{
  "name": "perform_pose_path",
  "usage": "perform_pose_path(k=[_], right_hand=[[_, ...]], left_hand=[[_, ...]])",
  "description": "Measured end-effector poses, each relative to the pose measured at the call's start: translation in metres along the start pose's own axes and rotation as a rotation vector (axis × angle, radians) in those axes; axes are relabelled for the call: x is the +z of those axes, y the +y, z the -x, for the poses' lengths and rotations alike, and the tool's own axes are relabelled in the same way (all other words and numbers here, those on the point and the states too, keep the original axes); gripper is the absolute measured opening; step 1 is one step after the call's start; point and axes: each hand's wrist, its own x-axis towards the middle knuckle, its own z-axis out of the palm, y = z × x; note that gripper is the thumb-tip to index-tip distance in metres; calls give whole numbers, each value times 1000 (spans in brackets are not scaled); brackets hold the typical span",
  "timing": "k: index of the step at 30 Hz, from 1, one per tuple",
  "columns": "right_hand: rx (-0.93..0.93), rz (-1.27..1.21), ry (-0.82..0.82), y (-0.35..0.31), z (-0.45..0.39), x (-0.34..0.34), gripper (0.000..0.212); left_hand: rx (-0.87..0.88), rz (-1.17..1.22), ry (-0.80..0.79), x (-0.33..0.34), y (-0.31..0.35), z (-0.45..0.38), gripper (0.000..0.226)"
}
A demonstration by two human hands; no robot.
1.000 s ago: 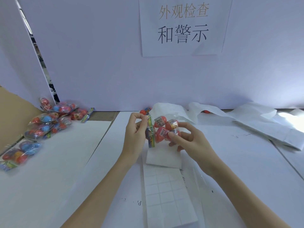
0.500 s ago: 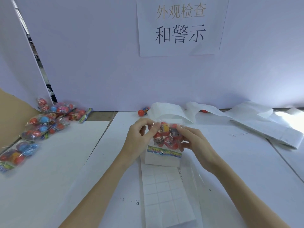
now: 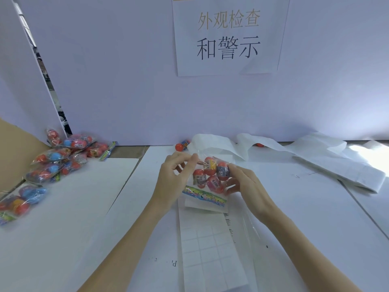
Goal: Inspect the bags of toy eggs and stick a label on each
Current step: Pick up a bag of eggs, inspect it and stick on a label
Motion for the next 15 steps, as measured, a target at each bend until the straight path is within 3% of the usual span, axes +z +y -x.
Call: perform_pose_path(k=[3,8,11,15], right_hand=[[-1,-11,16,-2,0,-2,44],[-24,-49,-26,-6,3,0,33],[-63,8,-15,-5,4,-1,34],[-112,109,-67,-7,6,0,27]], left_hand=[[45,-67,-100,-1,0,2,25],[89,-89,-28,-6,-5,-1,29],[75,-36,-67,-13,-6,-3,30],[192,-202,-143,-11,-4,0,28]])
